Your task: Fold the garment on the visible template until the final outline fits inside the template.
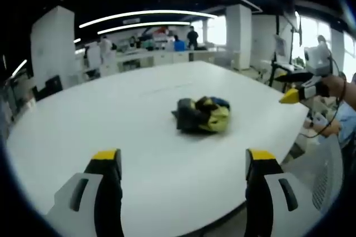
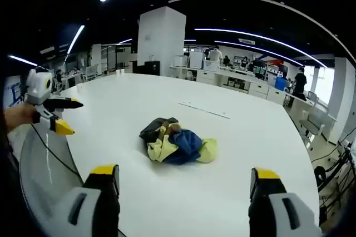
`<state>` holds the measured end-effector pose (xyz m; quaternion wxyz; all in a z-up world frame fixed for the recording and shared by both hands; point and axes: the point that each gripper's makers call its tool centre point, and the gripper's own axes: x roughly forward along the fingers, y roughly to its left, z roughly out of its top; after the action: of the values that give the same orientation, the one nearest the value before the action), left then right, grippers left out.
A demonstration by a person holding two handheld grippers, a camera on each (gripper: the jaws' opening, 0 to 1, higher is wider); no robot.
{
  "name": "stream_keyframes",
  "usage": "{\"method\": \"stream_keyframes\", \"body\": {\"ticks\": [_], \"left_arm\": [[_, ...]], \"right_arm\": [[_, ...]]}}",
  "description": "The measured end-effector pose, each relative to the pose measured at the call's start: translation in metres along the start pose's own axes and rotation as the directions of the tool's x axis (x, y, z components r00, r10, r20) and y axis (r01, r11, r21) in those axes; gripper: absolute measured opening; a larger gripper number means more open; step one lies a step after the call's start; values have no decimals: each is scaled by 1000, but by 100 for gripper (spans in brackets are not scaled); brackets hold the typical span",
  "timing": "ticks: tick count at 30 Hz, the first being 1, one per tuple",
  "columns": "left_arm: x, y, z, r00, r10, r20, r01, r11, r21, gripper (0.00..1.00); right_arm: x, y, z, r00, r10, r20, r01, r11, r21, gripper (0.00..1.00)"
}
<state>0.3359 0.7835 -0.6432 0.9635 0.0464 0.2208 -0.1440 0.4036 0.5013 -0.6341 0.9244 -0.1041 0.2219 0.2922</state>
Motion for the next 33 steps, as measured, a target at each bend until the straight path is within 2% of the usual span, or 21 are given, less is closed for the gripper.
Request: {"method": "stream_keyframes", "body": {"ticks": [14,26,33], "left_arm": [[-2,5,-1,1000,13,0,-13,1000,-13,87],[2,1,0,1000,2,8,-2,1000,-3,85],[12,-7,4,999,-42,24,42,999,6,76]], "right_arm": [[5,2,1,1000,8,-2,-8,1000,-4,98],[6,3,0,1000,11,-1,-11,1000,-6,98],[12,2,7,999,5,50,-5,1000,-13,85]]}}
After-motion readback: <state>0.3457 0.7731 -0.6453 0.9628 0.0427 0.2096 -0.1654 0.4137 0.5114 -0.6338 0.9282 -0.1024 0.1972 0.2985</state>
